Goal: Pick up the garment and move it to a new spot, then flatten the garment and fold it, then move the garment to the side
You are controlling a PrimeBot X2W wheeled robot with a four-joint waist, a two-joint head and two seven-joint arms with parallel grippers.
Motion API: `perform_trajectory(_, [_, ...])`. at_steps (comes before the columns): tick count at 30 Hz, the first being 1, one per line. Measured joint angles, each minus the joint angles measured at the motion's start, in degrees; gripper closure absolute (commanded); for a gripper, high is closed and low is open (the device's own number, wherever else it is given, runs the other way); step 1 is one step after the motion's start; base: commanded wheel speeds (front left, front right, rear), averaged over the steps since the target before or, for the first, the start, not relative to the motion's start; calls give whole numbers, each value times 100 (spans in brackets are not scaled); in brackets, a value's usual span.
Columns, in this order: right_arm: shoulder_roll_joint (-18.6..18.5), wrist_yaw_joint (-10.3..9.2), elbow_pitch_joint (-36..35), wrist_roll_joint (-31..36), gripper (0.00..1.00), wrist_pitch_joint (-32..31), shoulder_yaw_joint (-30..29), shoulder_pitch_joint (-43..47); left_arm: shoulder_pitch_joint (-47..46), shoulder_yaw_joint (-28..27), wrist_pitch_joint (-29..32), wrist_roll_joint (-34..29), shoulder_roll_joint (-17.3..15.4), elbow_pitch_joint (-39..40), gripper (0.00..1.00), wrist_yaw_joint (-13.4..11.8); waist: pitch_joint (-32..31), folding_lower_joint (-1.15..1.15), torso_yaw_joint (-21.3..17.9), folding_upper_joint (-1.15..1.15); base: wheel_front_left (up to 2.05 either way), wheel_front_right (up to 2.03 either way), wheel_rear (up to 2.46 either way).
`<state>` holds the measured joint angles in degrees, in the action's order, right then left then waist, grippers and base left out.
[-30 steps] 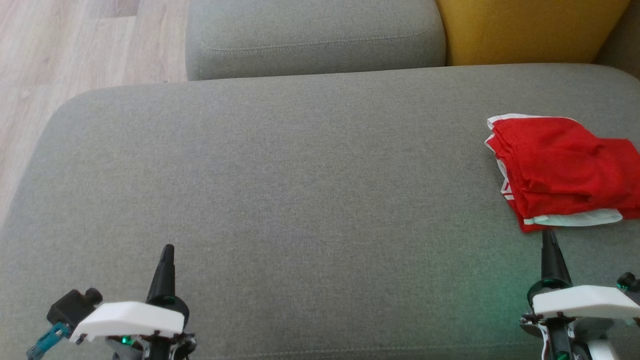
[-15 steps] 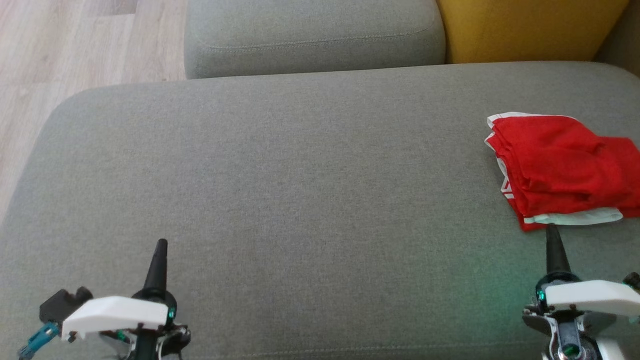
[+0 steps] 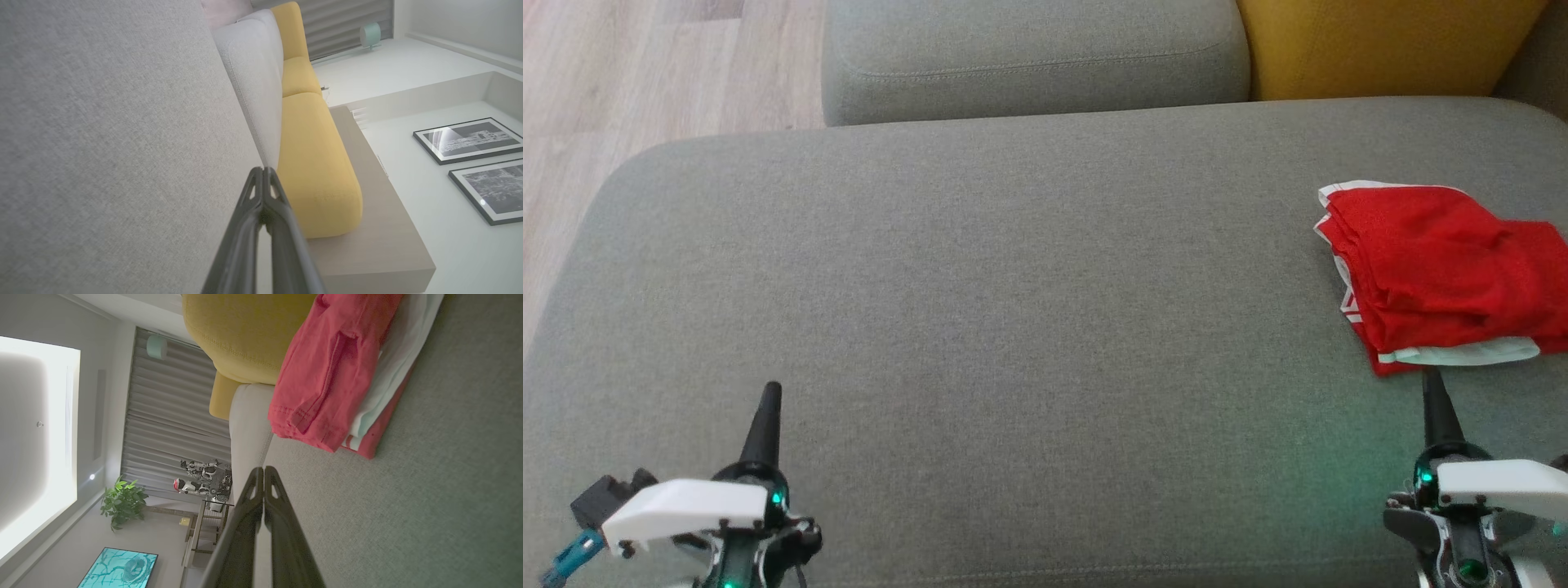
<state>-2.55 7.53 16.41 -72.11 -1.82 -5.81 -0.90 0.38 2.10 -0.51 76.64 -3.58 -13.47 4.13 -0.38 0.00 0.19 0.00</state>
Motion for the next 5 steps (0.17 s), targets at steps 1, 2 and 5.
perform_trajectory(1, [0, 0, 0, -70, 100, -29, -8, -3, -14, -27, 21, 57, 0, -9, 100, 5, 2, 0, -1, 0, 0, 0, 0])
perform_trajectory(2, [0, 0, -1, -144, 100, -32, -12, -6, -31, -53, 51, 111, 0, -18, 100, 48, 4, 0, -1, 0, 0, 0, 0])
perform_trajectory(5, [0, 0, 0, -335, 100, -82, -26, -37, -94, -97, 102, 294, 0, -26, 100, 79, 10, 0, -3, 0, 0, 0, 0])
